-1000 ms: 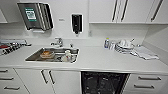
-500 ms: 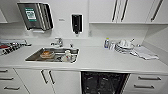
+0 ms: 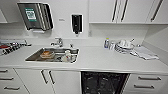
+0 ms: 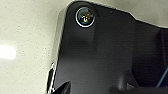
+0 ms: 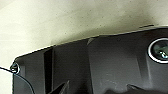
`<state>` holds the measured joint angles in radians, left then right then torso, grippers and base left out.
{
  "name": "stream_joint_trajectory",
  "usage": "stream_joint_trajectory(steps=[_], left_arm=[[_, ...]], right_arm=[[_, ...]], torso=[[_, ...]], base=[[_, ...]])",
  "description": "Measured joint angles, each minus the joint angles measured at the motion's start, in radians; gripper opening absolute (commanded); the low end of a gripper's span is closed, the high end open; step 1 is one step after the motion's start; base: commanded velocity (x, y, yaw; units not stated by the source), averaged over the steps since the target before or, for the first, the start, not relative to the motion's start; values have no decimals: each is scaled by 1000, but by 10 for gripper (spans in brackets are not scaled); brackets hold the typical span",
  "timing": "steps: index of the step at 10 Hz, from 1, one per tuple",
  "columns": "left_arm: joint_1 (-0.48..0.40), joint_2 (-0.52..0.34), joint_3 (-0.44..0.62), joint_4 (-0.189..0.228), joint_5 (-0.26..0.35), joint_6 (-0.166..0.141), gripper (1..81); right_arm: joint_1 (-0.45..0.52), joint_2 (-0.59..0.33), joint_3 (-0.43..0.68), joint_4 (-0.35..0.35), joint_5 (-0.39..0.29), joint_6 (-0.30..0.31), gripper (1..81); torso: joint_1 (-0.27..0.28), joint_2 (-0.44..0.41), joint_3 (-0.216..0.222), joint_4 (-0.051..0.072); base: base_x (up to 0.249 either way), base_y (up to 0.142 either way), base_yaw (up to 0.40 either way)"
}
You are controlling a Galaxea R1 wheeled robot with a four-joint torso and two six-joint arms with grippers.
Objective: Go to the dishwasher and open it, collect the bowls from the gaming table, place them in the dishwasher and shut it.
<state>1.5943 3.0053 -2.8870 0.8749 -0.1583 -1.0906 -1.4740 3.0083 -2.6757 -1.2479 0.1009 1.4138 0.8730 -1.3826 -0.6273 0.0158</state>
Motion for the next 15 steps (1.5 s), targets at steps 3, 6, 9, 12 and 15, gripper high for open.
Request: stream_joint_trajectory(steps=[3,6,9,12,15], left_arm=[[-1,0,-2,-165,24,252,811],[-1,9,0,-450,31,631,811],[-10,12,38,-714,8,913,811],[-39,17,79,-851,6,1016,811],[-43,44,90,-854,9,1015,811]], right_arm=[[0,7,-1,0,0,0,811],[-5,11,-1,-1,-1,0,811],[-23,23,-4,-1,-4,1,811],[-24,37,-6,0,-56,1,811],[-25,53,-9,0,-101,3,811]], torso=[[0,0,0,0],[0,0,0,0],[0,0,0,0],[0,0,0,0],[0,0,0,0]], base=[[0,0,0],[0,0,0],[0,0,0],[0,0,0],[0,0,0]])
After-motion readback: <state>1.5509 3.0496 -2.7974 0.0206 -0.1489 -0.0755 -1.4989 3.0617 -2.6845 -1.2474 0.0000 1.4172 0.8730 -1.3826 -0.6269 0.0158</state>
